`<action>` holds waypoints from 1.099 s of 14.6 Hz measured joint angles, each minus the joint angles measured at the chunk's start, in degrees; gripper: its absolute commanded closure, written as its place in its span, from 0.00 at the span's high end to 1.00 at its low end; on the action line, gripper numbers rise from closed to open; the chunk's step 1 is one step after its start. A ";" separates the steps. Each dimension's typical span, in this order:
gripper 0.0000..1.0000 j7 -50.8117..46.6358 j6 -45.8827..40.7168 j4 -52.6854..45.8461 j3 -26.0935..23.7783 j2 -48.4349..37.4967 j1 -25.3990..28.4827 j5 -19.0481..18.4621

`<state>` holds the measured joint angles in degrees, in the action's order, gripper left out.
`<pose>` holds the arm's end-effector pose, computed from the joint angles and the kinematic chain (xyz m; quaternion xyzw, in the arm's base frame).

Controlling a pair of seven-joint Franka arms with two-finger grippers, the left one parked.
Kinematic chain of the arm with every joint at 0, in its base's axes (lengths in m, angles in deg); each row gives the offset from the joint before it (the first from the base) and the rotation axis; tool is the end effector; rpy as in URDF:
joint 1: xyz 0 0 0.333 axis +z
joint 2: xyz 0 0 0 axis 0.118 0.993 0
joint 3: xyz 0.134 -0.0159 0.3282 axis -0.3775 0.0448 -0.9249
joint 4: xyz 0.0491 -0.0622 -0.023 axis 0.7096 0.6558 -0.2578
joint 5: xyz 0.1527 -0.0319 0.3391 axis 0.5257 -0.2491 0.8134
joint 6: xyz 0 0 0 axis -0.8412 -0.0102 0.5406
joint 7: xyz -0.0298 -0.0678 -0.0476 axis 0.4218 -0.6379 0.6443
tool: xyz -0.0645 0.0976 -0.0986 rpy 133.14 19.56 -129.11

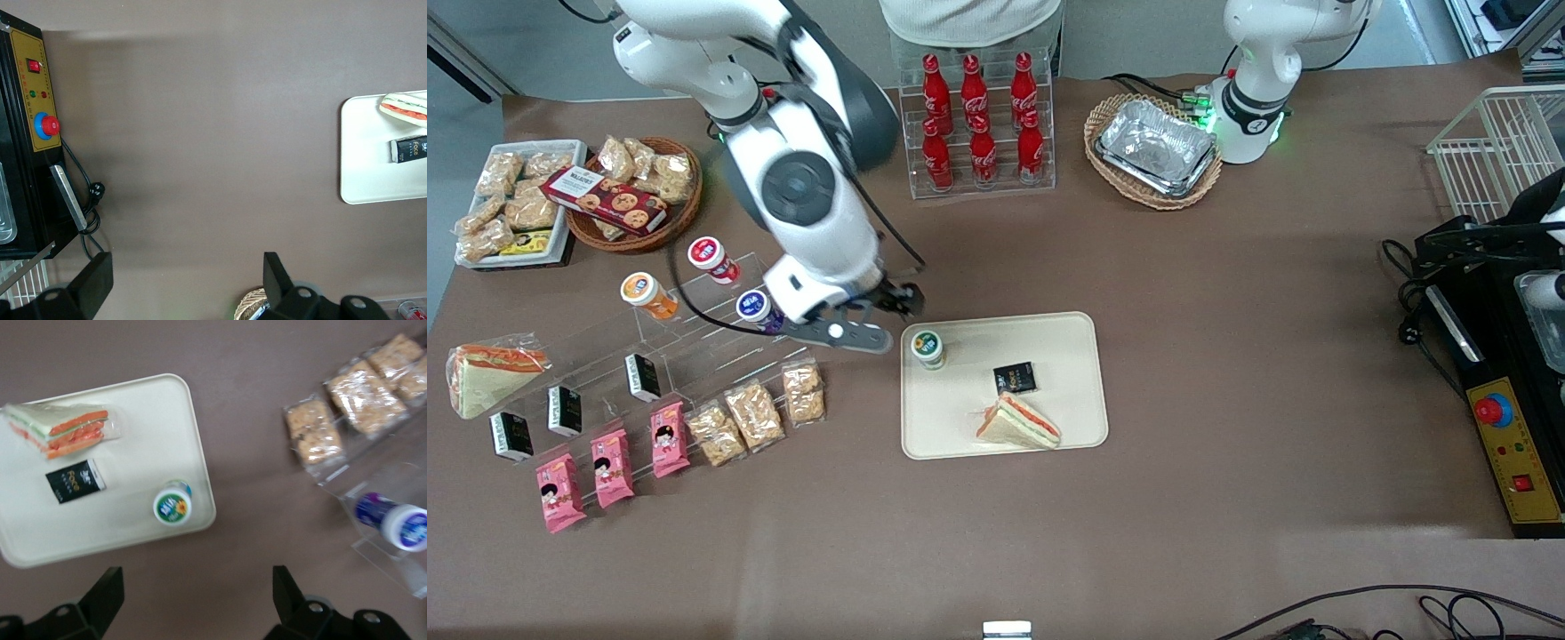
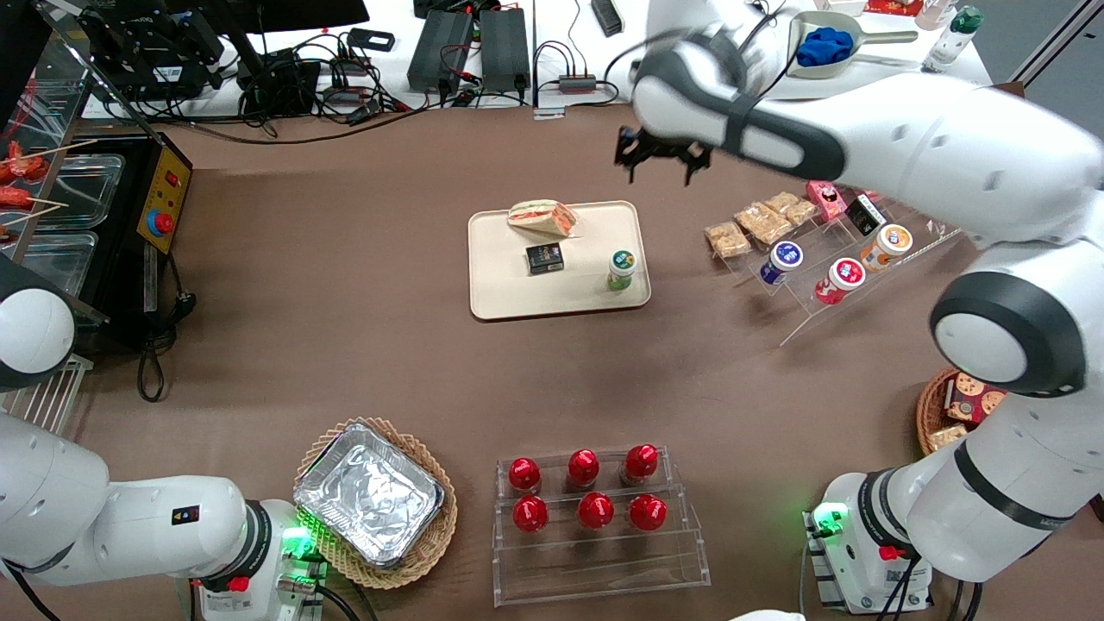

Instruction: Place green gum on tray

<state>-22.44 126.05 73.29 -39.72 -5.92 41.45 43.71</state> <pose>0.5300 0.3359 0.4723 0.9953 -0.0880 -0.0372 0.0189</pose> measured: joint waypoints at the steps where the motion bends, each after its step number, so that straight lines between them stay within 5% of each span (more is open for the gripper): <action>1: 1.00 2.06 -3.58 -1.39 0.02 -1.66 -1.09 0.56; 9: 1.00 26.19 -13.56 0.80 0.25 -17.34 -16.59 1.06; 16: 1.00 38.00 -14.00 2.03 0.11 -18.26 -32.78 1.07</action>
